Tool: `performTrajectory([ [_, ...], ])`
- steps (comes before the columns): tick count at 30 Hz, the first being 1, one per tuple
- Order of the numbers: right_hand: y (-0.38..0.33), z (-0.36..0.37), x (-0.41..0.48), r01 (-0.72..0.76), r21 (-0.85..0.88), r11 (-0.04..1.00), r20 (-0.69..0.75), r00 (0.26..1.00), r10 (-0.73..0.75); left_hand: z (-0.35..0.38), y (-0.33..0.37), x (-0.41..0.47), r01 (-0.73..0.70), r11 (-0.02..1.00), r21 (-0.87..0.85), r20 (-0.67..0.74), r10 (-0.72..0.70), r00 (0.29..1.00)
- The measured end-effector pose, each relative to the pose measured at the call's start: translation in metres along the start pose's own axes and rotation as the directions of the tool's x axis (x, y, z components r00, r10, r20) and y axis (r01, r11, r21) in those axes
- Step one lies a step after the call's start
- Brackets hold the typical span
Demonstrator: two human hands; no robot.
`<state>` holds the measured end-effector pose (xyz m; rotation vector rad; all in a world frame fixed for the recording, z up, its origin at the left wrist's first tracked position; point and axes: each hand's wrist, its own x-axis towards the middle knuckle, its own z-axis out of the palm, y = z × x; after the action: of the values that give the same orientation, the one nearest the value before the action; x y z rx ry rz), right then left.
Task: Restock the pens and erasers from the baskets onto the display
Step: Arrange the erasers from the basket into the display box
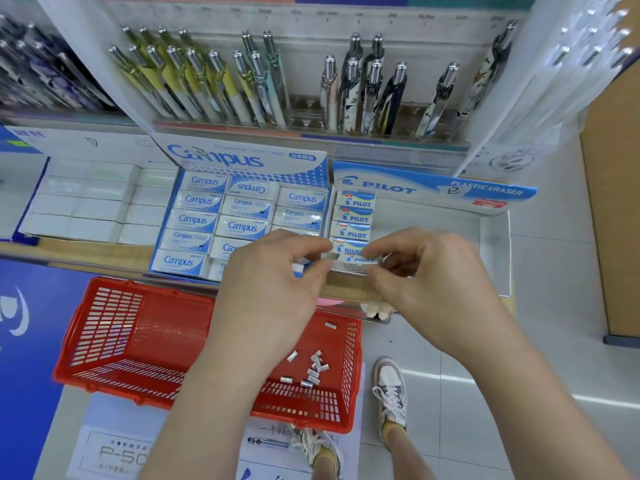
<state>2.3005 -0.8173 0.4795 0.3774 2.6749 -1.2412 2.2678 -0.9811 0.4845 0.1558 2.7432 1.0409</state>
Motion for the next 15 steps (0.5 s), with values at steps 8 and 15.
performTrajectory([
  [8, -0.006, 0.006, 0.011, -0.038, -0.073, 0.997, 0.028, 0.999, 0.040, 0.001, 0.001, 0.004, 0.022, 0.998, 0.066, 0.016, -0.023, 1.000],
  [15, -0.006, 0.007, 0.016, -0.088, -0.060, 0.994, 0.023, 0.996, 0.090, 0.001, 0.004, 0.003, -0.054, 0.986, 0.156, 0.049, 0.047, 0.998],
])
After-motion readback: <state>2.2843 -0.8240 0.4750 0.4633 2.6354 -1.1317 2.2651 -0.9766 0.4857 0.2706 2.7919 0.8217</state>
